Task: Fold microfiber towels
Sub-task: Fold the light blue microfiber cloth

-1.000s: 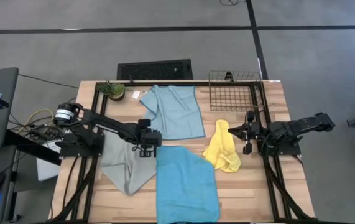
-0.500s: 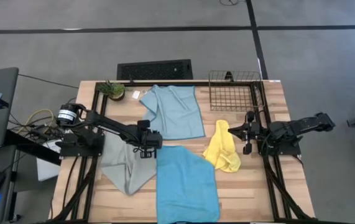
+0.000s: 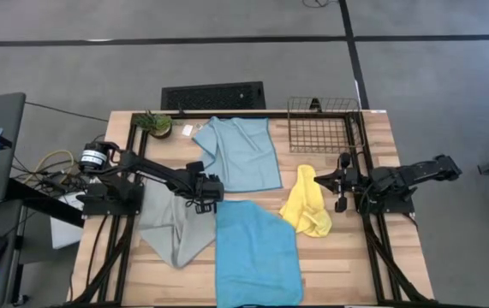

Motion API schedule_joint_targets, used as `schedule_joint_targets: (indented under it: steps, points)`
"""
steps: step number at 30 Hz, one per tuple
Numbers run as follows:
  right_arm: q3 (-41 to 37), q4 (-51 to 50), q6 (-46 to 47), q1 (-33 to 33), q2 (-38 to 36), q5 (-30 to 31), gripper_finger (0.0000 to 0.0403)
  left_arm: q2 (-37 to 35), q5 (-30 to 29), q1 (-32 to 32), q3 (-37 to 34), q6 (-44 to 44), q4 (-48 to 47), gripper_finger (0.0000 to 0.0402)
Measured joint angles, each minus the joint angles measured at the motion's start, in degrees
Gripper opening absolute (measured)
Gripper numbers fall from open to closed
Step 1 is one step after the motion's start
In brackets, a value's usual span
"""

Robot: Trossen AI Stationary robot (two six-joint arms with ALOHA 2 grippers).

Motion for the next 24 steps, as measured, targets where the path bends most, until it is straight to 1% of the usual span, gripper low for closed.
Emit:
schedule_joint_targets:
  steps: [3,7,11,17,22,24]
  points:
    - [0.0,0.0,0.0,0.0,0.0,0.0,0.0043,0.0,1.3,0.9,0.0,0.2,0.0,0.0123]
    - [0.0,0.0,0.0,0.0,0.0,0.0,0.0043,0.0,6.4,2.8,0.0,2.2,0.0,0.0122]
    - [0.0,0.0,0.0,0.0,0.0,0.0,0.0043,-0.1,8.8,4.9,0.0,4.4,0.1,0.0108]
    - [0.0,0.0,0.0,0.0,0.0,0.0,0.0043,-0.1,14.5,7.7,0.0,7.7,0.3,0.0066]
    - [0.0,0.0,0.0,0.0,0.0,0.0,0.0043,-0.1,15.3,7.9,0.0,8.7,0.4,0.0017]
    - [0.0,0.0,0.0,0.0,0.0,0.0,0.0043,-0.1,15.3,7.9,0.0,8.7,0.4,0.0006]
